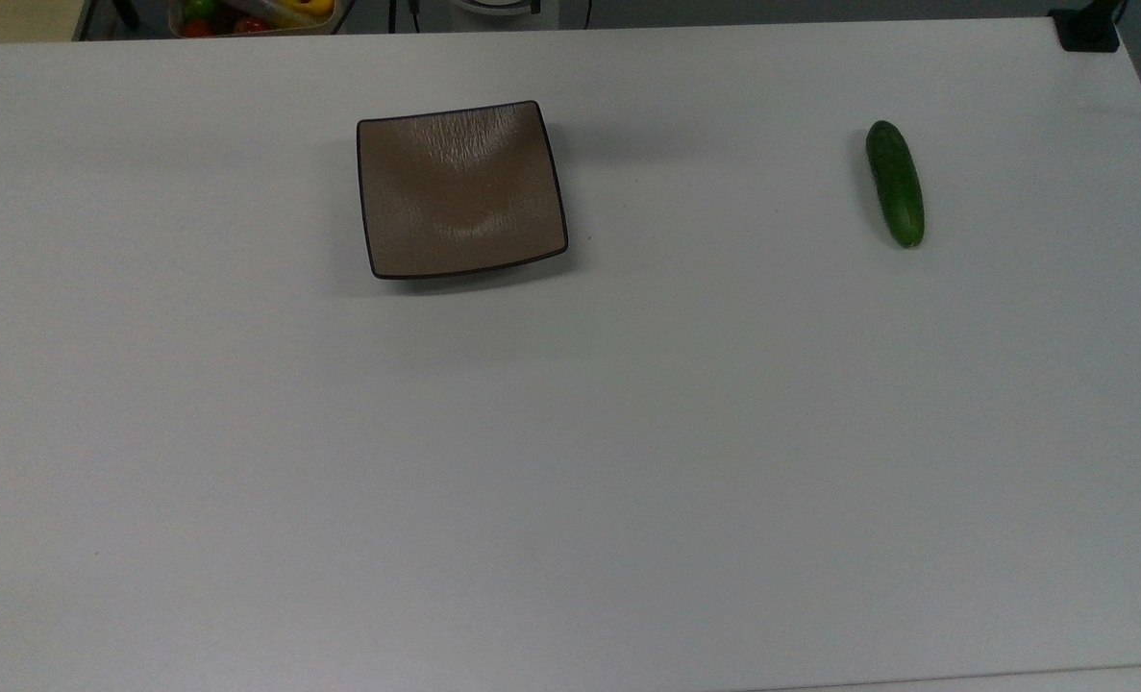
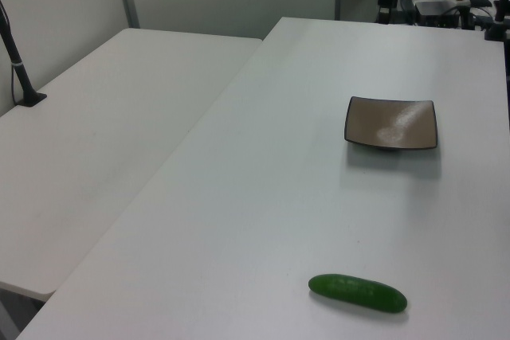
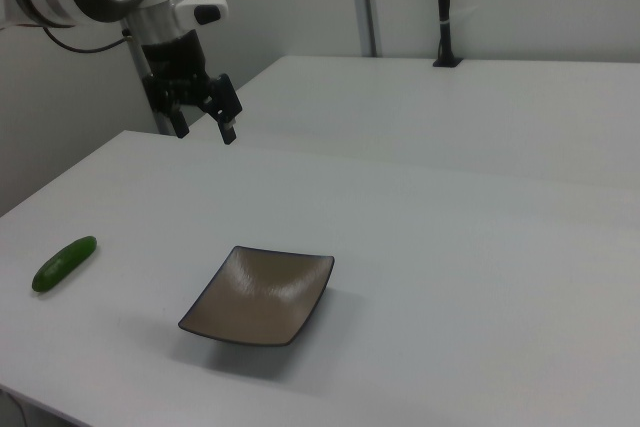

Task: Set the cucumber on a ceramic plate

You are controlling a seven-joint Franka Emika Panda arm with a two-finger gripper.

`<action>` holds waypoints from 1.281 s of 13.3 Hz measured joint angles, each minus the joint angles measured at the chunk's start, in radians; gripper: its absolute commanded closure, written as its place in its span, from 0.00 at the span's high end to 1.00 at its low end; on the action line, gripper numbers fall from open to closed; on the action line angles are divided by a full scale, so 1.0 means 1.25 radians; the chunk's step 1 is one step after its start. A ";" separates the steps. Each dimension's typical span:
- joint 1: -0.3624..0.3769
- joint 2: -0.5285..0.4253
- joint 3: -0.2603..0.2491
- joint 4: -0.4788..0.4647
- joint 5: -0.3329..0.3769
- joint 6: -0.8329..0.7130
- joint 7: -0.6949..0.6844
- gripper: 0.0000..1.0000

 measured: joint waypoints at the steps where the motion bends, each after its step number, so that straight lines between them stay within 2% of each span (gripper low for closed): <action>1: 0.000 0.000 0.000 -0.001 0.000 0.000 0.000 1.00; 13: 0.011 0.004 -0.001 -0.008 0.002 0.000 -0.001 1.00; 15: 0.035 0.005 0.000 -0.018 0.002 0.000 -0.001 1.00; 17: 0.090 0.004 0.002 -0.020 0.005 0.000 0.007 1.00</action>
